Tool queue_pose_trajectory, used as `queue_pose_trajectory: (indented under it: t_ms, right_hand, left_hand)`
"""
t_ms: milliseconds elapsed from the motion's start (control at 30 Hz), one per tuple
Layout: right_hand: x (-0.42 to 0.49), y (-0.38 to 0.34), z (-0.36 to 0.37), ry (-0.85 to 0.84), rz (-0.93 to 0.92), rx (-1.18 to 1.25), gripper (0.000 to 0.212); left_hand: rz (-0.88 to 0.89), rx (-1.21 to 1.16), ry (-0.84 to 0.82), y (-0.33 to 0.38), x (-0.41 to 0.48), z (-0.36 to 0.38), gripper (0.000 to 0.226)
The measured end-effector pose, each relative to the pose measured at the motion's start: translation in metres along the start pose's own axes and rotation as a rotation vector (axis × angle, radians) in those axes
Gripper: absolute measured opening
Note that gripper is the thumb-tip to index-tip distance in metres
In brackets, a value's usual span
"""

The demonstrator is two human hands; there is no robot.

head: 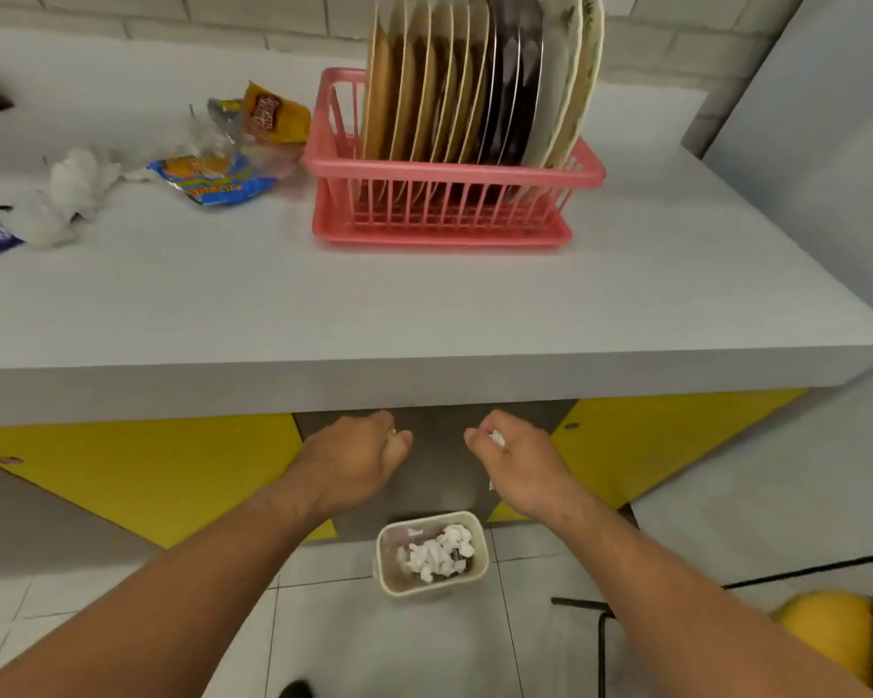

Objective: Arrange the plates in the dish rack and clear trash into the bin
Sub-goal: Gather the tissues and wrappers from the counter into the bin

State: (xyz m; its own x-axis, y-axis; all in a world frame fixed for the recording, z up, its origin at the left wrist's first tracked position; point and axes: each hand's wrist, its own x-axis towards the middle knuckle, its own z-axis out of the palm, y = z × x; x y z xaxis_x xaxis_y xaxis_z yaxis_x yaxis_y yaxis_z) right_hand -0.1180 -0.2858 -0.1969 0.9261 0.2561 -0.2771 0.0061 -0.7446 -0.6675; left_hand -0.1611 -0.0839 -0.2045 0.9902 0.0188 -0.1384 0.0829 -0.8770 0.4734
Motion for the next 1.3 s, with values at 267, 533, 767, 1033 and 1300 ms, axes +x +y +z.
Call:
queue_pose_trajectory:
  t_ms: [267, 533, 767, 1033, 1300]
  right_hand:
    - [0.032, 0.117, 0.047, -0.082, 0.085, 0.015, 0.028]
    - [0.097, 0.259, 0.192, -0.153, 0.163, -0.086, 0.032]
    - [0.150, 0.359, 0.290, -0.234, 0.154, -0.139, 0.034]
    - [0.186, 0.402, 0.344, -0.318, -0.019, -0.308, 0.051]
    - [0.181, 0.388, 0.322, -0.145, -0.135, -0.315, 0.029]
  left_hand:
    - [-0.023, -0.132, -0.179, -0.025, 0.028, 0.140, 0.015]
    - [0.067, -0.048, -0.312, -0.114, 0.069, 0.321, 0.019]
    - [0.090, 0.003, -0.263, -0.186, 0.094, 0.454, 0.029]
    - [0.098, -0.107, -0.078, -0.229, 0.094, 0.504, 0.030]
    - [0.086, -0.030, -0.179, -0.218, 0.105, 0.516, 0.042]
